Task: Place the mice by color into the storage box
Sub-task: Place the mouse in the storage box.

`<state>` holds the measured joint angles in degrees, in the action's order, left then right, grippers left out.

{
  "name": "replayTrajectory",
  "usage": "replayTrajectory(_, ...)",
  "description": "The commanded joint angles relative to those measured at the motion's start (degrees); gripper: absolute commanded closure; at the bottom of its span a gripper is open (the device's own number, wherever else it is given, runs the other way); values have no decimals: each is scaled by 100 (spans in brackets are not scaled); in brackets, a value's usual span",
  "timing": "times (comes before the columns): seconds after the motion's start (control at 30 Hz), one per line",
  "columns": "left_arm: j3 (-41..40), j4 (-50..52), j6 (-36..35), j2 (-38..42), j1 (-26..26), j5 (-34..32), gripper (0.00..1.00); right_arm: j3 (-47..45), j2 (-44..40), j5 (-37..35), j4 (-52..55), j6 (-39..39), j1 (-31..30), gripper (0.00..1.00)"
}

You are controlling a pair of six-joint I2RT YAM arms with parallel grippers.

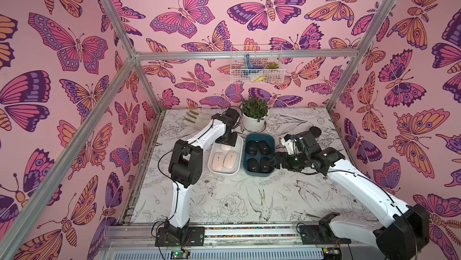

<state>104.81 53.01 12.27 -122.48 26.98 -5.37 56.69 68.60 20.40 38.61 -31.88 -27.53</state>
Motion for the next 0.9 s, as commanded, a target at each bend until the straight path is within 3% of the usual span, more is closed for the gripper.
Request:
replayTrajectory(0.0, 187, 15, -229, -216, -55, 68, 44, -85, 5, -98, 122, 82, -42, 11)
replayTrajectory(0.23, 58, -127, -144, -358, -44, 203, 42, -235, -54, -11, -185, -130, -42, 11)
replayTrajectory(0.5, -787, -691, 70, 44, 16, 192, 38, -324, -172, -82, -301, -279, -55, 12)
replayTrajectory(0.87, -1410, -927, 290, 831, 179, 6, 19, -329, -411, -177, -331, -428, -99, 12)
